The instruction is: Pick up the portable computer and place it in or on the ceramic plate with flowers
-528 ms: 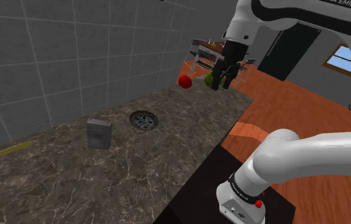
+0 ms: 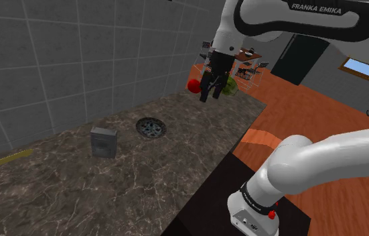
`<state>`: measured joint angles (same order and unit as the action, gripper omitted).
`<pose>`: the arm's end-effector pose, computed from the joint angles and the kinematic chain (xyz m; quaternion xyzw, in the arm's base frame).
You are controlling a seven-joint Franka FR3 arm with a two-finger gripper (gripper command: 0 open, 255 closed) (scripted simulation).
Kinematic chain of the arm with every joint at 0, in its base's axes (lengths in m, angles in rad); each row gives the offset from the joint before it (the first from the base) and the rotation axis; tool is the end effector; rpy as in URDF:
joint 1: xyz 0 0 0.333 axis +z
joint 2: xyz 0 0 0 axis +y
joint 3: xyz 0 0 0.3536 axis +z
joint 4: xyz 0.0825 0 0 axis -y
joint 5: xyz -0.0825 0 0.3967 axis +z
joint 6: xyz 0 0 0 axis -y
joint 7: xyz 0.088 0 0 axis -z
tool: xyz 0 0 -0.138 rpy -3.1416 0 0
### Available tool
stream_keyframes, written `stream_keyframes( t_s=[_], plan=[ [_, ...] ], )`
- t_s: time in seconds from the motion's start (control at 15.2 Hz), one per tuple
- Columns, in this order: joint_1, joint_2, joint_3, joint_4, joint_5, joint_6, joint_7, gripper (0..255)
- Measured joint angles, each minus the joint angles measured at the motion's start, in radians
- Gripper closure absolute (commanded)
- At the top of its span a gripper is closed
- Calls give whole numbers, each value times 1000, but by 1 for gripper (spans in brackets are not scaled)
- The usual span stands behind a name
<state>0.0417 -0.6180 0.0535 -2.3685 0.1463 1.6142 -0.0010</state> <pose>0.3328 0.0543 0.5311 -0.9955 -0.0338 0.0705 0.0543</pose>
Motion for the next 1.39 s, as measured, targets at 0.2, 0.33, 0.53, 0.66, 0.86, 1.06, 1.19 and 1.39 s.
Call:
stream_keyframes(
  t_s=[0.2, 0.33, 0.53, 0.66, 0.86, 1.06, 1.19, 1.39],
  plan=[
    [22, 82, 37, 7, 10, 86, 3, 0],
    [34, 140, 58, 14, 12, 144, 2, 0],
    [53, 230, 95, 42, 11, 217, 10, 0],
    [66, 303, 122, 74, 7, 266, 22, 0],
    [83, 388, 153, 102, -7, 333, 32, 0],
    [100, 502, 186, 170, -35, 388, 55, 0],
    [115, 571, 208, 205, -57, 426, 76, 0],
    [137, 677, 231, 270, -99, 469, 101, 0]
  ],
)
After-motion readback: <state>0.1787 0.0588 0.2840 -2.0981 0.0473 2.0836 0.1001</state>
